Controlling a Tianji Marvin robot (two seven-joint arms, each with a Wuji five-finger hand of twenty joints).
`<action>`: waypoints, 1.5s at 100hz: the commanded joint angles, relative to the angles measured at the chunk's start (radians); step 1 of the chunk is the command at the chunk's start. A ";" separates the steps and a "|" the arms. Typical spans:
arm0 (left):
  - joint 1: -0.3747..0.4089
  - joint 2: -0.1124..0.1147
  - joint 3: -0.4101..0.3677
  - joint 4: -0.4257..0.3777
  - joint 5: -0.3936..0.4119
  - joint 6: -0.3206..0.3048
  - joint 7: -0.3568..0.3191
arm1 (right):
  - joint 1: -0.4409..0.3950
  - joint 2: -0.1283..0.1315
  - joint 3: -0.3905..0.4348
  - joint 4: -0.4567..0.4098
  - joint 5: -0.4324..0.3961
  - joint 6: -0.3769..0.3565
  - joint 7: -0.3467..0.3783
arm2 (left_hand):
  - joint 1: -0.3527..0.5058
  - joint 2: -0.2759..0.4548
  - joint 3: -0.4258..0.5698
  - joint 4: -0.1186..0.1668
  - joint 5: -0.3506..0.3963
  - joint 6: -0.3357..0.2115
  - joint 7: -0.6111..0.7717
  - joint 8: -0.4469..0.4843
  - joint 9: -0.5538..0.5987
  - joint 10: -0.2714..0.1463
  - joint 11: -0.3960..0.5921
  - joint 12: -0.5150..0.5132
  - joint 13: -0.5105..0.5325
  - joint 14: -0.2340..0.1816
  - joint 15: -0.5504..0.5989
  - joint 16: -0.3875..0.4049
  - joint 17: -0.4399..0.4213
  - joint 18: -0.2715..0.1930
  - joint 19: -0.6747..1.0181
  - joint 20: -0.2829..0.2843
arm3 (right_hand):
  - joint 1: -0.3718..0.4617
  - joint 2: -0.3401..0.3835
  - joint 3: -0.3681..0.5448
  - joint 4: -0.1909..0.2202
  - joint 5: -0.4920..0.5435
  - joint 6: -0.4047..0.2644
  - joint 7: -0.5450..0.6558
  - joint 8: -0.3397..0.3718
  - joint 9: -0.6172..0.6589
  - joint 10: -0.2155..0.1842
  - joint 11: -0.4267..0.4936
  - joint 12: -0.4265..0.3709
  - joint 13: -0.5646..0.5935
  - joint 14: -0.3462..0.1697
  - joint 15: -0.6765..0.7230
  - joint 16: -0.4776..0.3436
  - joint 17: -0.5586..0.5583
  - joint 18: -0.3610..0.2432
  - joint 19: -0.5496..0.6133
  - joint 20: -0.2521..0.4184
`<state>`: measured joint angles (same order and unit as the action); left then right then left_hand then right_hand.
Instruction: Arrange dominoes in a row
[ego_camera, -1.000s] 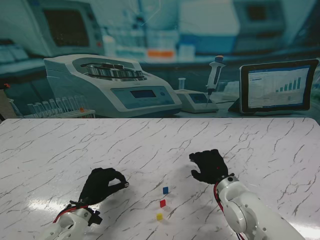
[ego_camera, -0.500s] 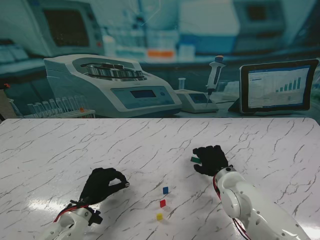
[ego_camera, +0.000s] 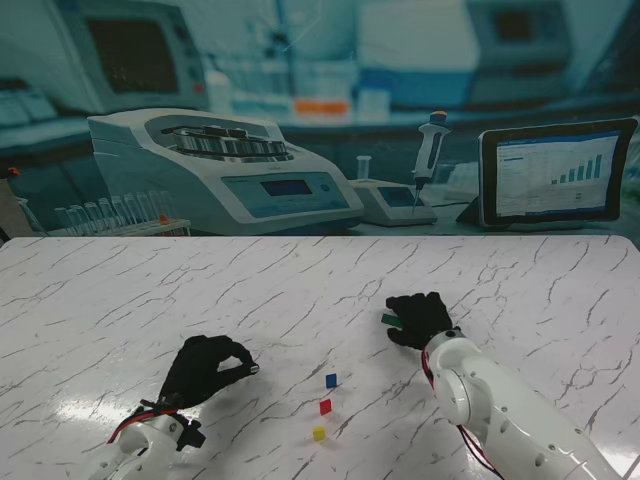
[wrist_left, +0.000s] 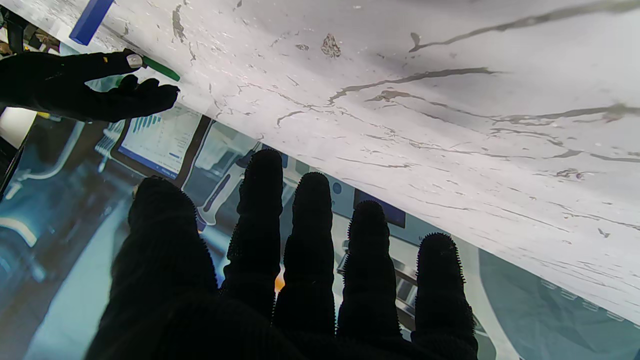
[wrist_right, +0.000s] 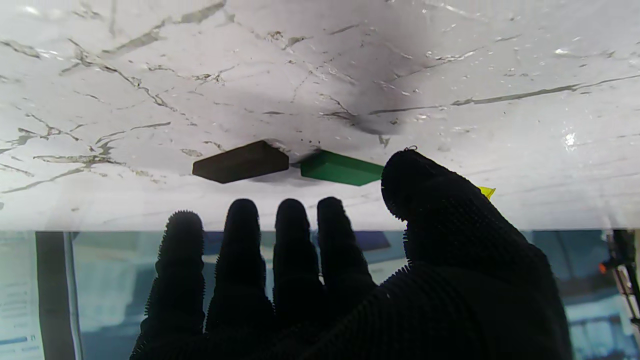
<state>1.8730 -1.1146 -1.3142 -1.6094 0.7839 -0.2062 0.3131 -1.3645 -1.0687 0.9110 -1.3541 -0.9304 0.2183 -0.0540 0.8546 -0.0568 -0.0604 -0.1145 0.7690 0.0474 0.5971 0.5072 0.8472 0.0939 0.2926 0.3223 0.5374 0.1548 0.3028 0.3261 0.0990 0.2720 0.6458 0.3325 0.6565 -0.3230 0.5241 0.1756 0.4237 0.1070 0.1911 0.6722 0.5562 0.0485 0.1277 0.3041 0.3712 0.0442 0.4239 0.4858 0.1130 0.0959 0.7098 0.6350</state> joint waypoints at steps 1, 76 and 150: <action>0.006 -0.005 0.001 0.001 -0.006 -0.023 -0.010 | 0.005 -0.012 -0.012 0.011 0.009 0.003 -0.001 | 0.008 0.006 0.001 0.018 0.006 -0.039 0.007 0.005 0.009 -0.036 0.006 0.016 0.021 -0.031 0.007 0.006 -0.009 0.017 0.010 0.009 | 0.008 -0.005 -0.008 -0.049 -0.009 0.010 -0.002 -0.018 -0.031 -0.008 0.001 -0.008 -0.037 -0.024 0.004 -0.015 -0.011 0.059 -0.005 0.013; 0.008 -0.006 -0.001 0.001 -0.007 -0.019 -0.008 | 0.034 -0.031 -0.082 0.096 0.043 0.050 -0.077 | 0.010 0.012 0.000 0.017 0.009 -0.040 0.019 0.008 0.014 -0.037 0.012 0.018 0.026 -0.032 0.011 0.007 -0.007 0.015 0.012 0.010 | 0.150 -0.126 0.067 -0.164 0.115 -0.157 0.496 0.028 0.170 -0.080 0.319 0.218 0.061 -0.062 0.157 0.059 0.018 0.036 0.114 -0.033; 0.006 -0.006 0.001 0.003 -0.008 -0.019 -0.007 | -0.020 -0.025 -0.037 0.049 0.023 0.015 -0.089 | 0.012 0.023 0.001 0.019 0.011 -0.037 0.019 0.005 0.015 -0.034 0.013 0.018 0.025 -0.035 0.012 0.007 -0.007 0.015 0.014 0.011 | 0.199 -0.175 0.166 -0.192 0.125 -0.198 0.697 0.261 0.200 -0.060 0.480 0.529 0.097 -0.021 0.226 0.110 0.018 0.048 0.174 -0.063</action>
<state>1.8732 -1.1150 -1.3157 -1.6064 0.7791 -0.2054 0.3150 -1.3600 -1.0949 0.8816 -1.3118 -0.9056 0.2382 -0.1540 0.8546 -0.0568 -0.0605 -0.1145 0.7689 0.0399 0.6019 0.5072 0.8472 0.0873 0.2928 0.3326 0.5374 0.1546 0.3028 0.3261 0.0990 0.2720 0.6458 0.3325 0.7969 -0.4799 0.6635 0.0199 0.5308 -0.0414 0.7990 0.8697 0.6921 -0.0019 0.5732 0.8221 0.4650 0.0044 0.6229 0.5728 0.1374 0.0948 0.8628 0.5812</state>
